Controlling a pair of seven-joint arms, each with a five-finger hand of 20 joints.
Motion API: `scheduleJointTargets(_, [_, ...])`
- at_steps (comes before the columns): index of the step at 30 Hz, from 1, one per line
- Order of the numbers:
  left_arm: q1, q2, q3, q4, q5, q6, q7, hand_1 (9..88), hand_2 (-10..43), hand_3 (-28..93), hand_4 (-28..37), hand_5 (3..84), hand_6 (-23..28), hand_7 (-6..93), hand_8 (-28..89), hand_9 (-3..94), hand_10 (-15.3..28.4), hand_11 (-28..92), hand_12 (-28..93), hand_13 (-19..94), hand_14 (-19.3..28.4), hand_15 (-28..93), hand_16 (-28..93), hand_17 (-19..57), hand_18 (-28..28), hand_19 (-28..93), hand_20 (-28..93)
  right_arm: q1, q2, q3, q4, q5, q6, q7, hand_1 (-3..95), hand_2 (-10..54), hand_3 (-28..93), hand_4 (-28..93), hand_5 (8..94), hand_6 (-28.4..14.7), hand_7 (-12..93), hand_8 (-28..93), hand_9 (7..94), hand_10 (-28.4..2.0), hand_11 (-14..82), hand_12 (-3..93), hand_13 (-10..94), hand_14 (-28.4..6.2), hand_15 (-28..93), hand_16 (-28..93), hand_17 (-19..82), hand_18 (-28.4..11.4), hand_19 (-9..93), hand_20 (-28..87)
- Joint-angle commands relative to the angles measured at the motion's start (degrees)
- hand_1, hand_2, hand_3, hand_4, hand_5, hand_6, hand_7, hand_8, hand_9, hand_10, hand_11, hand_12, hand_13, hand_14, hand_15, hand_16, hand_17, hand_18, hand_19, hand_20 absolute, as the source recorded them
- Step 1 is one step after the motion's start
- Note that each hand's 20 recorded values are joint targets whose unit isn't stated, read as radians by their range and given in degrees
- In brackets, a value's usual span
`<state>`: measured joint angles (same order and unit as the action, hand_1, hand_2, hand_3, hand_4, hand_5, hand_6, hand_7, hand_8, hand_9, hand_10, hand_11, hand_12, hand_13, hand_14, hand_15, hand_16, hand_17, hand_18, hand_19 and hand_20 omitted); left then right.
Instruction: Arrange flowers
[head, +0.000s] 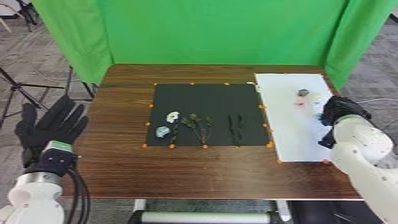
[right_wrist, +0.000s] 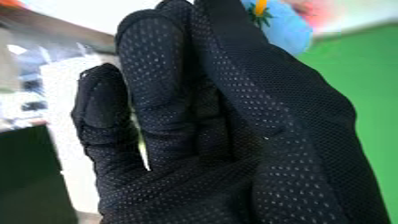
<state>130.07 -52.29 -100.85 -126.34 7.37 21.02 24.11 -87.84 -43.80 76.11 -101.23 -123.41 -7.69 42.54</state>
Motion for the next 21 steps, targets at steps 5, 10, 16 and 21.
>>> scheduleJointTargets(5, [0.3,-0.04,-0.28,0.1,0.39,-0.57,-1.28,23.2,13.1,71,-28.3,40.2,8.1,16.5,-9,30.5,13.6,21,9,20,13.2,33,-10,-5.7,10.8,28,7,13.4,-7.5,-15.9,-6.0,-4.0,13.1,-14.9,64.4,-9.5,70,-28,68.6,-2.5,45,9,79.5,-10.1,22.5,52.2,76,-5.9,48,43,42,-20.2,82,40])
scheduleJointTargets(10, [-1.3,0.01,1.4,0.53,0.19,0.1,-1.69,23.2,13.1,71,-28.3,40.2,8.1,16.5,-9,30.4,13.5,21,9,20,13.2,33,-10,-5.8,10.8,28,7,20.4,-13.6,-23.2,-2.9,-0.5,7.3,-19.6,63.7,-9.5,71,-28,68.5,-2.2,45,8,79.5,-10.0,22.7,52.3,76,-6.1,49,44,41,-20.4,82,40])
scheduleJointTargets(16, [-3.0,0.25,3.52,1.0,-0.27,-0.34,-2.0,23.2,13.2,71,-28.3,40.1,8.1,16.6,-9,30.3,13.5,21,9,20,13.1,33,-10,-5.8,10.8,28,8,25.6,-20.0,-29.7,3.8,-0.3,3.9,-20.8,63.4,-9.5,71,-28,68.7,-1.8,47,7,79.6,-9.9,23.4,52.8,75,-6.3,50,46,41,-20.6,82,41])
scheduleJointTargets(21, [-4.3,0.49,4.38,1.45,-0.4,0.15,-2.27,23.2,13.3,71,-28.3,40.2,8.0,16.6,-9,30.4,13.5,21,9,20,13.1,33,-9,-5.8,10.8,28,8,27.4,-24.4,-31.9,9.0,-0.8,3.9,-19.5,63.3,-9.5,71,-28,68.5,-1.7,47,7,79.4,-9.8,23.6,52.8,75,-6.2,50,45,40,-20.6,83,42])
